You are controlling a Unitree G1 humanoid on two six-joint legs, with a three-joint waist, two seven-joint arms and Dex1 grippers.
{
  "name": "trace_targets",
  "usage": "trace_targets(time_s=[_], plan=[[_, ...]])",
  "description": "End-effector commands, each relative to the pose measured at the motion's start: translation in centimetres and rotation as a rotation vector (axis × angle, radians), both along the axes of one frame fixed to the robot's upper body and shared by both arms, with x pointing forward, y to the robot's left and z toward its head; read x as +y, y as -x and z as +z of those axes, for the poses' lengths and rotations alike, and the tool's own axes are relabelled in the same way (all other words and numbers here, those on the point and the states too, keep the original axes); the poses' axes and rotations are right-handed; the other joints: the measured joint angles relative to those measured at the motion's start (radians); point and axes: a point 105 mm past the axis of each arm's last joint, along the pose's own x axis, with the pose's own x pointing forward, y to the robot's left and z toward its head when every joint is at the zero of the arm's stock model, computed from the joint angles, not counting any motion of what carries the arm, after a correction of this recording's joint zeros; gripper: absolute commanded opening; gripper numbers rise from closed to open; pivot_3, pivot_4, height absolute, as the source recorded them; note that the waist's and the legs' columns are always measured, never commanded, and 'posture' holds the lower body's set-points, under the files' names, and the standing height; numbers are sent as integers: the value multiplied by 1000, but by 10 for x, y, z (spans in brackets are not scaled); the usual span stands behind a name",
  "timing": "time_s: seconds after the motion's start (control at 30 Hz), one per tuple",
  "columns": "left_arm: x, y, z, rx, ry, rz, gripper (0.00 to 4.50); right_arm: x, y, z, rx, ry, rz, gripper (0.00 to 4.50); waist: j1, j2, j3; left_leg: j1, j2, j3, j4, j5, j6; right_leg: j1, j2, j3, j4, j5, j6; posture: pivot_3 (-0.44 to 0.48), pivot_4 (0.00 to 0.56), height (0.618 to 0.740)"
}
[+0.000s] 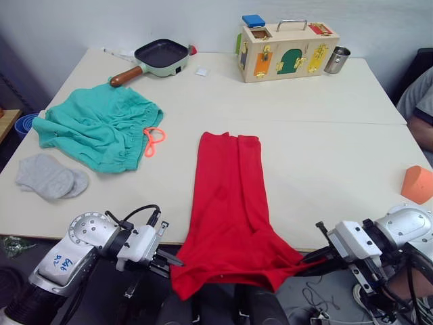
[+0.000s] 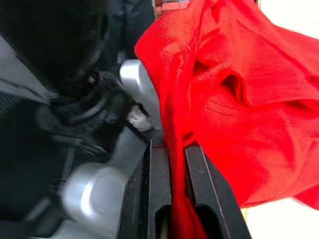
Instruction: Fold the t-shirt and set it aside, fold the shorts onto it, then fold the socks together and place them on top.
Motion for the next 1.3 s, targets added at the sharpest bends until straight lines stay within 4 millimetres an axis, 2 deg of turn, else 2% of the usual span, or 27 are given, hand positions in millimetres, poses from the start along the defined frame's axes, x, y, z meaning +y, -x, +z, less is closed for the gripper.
trace_targets(time_s=[0.03,0.1,0.23,0.3,0.37,0.43,0.53,0.7,0.83,0.9,1.17,1.3], plan=[[8,-8,13,15,-1,42,19,-2,-9,8,-38,-11,-23,0,0,0,0,0,0,0,0,0,0,0,0,0,0,0,0,0,150,740],[8,-27,25,-1,50,119,19,-2,-22,13,-66,-30,-63,0,1,0,0,0,0,0,0,0,0,0,0,0,0,0,0,0,150,740],[10,-73,50,-2,140,287,19,-5,-63,29,-118,-73,-176,0,6,0,0,-1,0,0,1,1,1,0,0,0,0,1,1,0,150,740],[9,-100,63,12,210,363,19,-10,-93,36,-146,-101,-266,0,7,0,0,-2,-1,1,2,1,1,-1,1,-1,0,1,2,0,150,740],[6,-122,72,29,254,428,19,-12,-114,39,-185,-116,-306,0,10,0,0,-3,-1,1,4,1,1,-1,2,-2,1,1,2,0,150,740],[0,-149,81,41,319,511,19,-8,-144,47,-257,-186,-378,0,14,0,0,-3,-1,2,4,2,1,-2,3,-1,3,1,2,0,150,740],[-10,-182,88,14,377,597,19,4,-183,54,-350,-243,-464,0,15,-1,1,-5,-1,5,5,3,2,-3,5,0,8,2,3,0,150,740],[-15,-227,93,-50,405,773,19,14,-229,59,-468,-260,-628,0,8,-1,1,-7,-1,6,6,3,2,-6,5,0,9,2,4,0,150,740],[-14,-250,97,-35,458,900,19,14,-250,61,-534,-259,-758,0,3,-1,1,-8,-1,5,6,3,2,-6,5,-1,9,2,4,0,150,740],[-15,-258,92,-22,452,959,19,11,-257,59,-540,-246,-818,0,-4,-1,1,-9,-2,5,6,3,2,-6,4,-1,9,3,5,0,150,740],[-22,-264,70,-2,395,998,19,11,-267,45,-501,-244,-929,0,-11,-1,1,-10,-1,5,6,4,2,-8,5,-1,9,3,5,0,150,740],[-20,-270,64,4,402,1067,19,19,-268,39,-501,-282,-959,0,-13,-1,1,-16,-2,7,7,5,1,-17,5,1,15,3,5,0,150,740]])
